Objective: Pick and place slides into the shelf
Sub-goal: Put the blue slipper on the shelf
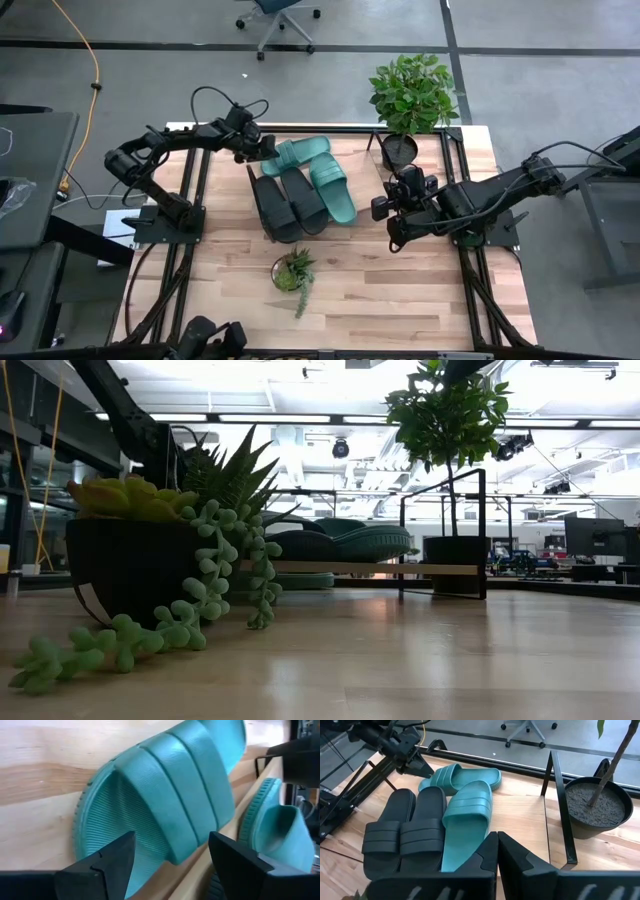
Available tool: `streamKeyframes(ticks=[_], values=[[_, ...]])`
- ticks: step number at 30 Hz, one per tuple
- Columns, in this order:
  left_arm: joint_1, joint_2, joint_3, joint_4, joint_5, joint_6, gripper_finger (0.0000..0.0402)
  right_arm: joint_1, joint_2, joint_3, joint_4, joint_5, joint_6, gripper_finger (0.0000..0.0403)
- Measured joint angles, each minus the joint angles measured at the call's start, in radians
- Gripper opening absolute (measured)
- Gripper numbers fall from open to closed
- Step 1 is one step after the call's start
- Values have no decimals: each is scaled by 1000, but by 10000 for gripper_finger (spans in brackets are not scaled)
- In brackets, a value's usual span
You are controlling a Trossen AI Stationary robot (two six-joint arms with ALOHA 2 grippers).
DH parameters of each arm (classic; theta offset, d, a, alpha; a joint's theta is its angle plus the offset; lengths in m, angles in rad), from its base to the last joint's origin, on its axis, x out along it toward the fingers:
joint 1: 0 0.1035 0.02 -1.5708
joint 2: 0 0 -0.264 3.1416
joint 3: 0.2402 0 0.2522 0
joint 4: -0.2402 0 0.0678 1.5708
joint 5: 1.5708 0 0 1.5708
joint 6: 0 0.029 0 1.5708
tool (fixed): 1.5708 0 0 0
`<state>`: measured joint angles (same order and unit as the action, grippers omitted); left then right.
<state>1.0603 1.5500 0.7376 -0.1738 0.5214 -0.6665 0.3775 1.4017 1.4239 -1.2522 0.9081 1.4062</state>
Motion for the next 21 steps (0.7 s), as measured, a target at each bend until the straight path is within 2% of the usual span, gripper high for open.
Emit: streamKeyframes(ticks=[13,21], values=[[0,42,0,61,-1,-29,238,0,0,0,1,0,7,1],[0,42,0,77,-44,-64,239,0,0,0,1,0,7,1]])
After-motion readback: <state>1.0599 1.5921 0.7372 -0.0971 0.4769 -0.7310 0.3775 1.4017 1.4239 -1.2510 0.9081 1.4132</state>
